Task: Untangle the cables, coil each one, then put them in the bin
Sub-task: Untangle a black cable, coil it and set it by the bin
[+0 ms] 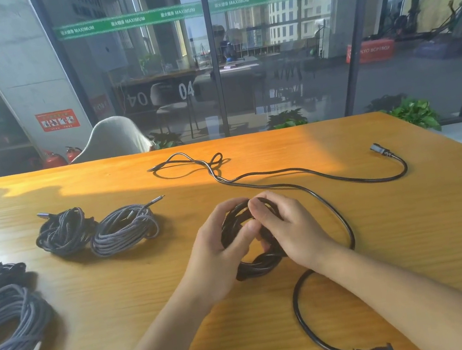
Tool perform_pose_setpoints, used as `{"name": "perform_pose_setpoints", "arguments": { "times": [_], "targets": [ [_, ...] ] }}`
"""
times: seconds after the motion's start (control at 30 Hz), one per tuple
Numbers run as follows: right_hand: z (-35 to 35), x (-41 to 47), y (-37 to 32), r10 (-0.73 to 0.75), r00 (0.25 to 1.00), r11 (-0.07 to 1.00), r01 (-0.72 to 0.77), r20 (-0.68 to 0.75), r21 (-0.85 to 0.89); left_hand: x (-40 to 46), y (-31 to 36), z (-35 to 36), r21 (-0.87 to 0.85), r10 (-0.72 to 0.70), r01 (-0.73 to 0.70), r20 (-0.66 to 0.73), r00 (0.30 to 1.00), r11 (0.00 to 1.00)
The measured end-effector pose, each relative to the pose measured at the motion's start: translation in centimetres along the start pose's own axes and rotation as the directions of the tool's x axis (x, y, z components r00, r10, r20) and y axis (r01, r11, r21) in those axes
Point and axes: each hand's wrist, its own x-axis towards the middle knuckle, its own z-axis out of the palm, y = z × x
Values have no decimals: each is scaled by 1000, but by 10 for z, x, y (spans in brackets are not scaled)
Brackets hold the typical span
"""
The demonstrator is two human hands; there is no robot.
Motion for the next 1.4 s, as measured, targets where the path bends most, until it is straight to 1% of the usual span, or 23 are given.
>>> {"name": "perform_pose_setpoints", "arguments": {
  "times": [0.1, 0.2, 0.37, 0.43, 0.5, 0.57, 0.63, 0.67, 0.73, 0.8, 0.87, 0.9, 1.0, 1.27, 1.33, 1.4],
  "targets": [
    [2, -1, -5, -29, 997, 1000, 28, -68, -13, 0, 5, 1, -53, 16, -14, 52, 999, 999],
    [3, -1, -8, -42, 994, 999, 39, -100, -29, -3, 5, 2, -51, 42, -38, 82, 996, 998],
    [3, -1, -7, -47, 992, 997, 40, -119, -65, -4, -1, 3, 26, 74, -76, 72, 995, 997],
    [5, 0, -4, -42, 992, 997, 33, -121, -69, -5, -5, 2, 106, 70, -75, 45, 996, 992],
    [7, 0, 0, -20, 994, 996, 10, -108, -93, -3, -11, 1, 203, 34, -35, 10, 999, 978],
    [7, 0, 6, -4, 996, 983, -12, -84, -184, 0, -17, 1, 253, 10, 3, -52, 999, 968],
    [9, -1, 12, -50, 997, 941, 29, -52, -338, 3, -18, 0, 242, 14, 15, -119, 993, 970],
    [11, -2, 13, -83, 995, 917, 55, -54, -394, 4, -17, 0, 238, 17, 16, -133, 991, 971],
    [11, -2, 11, -134, 988, 895, 86, -82, -437, 4, -15, 0, 232, 7, 22, -125, 992, 973],
    [12, -3, 8, -133, 984, 913, 76, -116, -402, 2, -12, 0, 236, 5, 18, -99, 995, 972],
    [14, -3, 6, -125, 978, 945, 67, -165, -320, -1, -8, 3, 237, 12, 6, -76, 997, 972],
    [14, -3, 6, -129, 972, 955, 69, -195, -289, -2, -6, 4, 228, 18, 0, -77, 997, 974],
    [12, -1, 6, -151, 954, 960, 79, -260, -267, -4, -2, 10, 214, 57, -34, -105, 993, 976],
    [18, -4, -1, -141, 949, 966, 70, -280, -249, -4, 2, 12, 198, 103, -69, -167, 981, 978],
    [19, -3, -1, -137, 949, 966, 65, -283, -252, -4, 1, 11, 201, 99, -64, -169, 981, 978],
    [18, -2, 3, -113, 957, 967, 44, -267, -252, -3, -1, 10, 202, 60, -26, -160, 985, 979]
  ]
}}
